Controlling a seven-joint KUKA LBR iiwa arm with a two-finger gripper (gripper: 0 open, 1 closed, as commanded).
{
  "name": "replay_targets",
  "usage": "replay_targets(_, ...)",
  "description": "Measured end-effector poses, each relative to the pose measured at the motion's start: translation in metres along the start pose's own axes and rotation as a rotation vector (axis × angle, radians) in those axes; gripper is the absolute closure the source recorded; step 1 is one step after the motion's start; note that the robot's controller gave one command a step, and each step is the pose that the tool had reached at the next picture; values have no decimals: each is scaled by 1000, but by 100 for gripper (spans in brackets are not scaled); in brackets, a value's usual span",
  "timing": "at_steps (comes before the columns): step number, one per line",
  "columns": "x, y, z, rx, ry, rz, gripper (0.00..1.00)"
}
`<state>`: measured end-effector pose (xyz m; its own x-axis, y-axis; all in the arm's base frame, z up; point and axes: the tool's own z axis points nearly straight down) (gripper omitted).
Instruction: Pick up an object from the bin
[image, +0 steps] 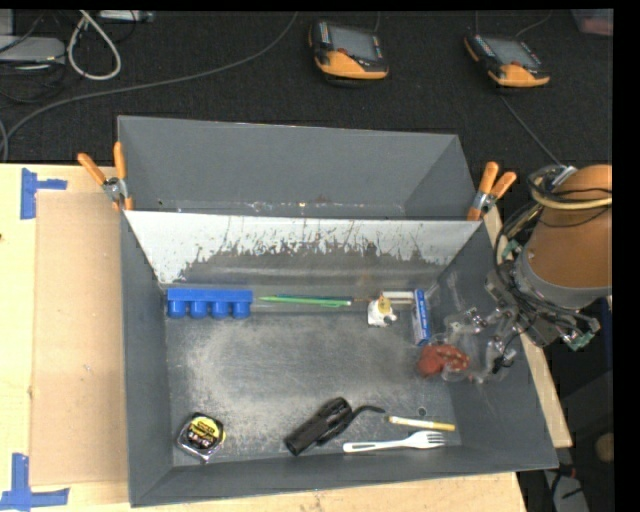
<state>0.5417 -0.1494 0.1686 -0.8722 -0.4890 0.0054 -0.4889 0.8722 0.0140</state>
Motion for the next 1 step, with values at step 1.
replay_targets(1,-2,0,-21,2,-4,3,100)
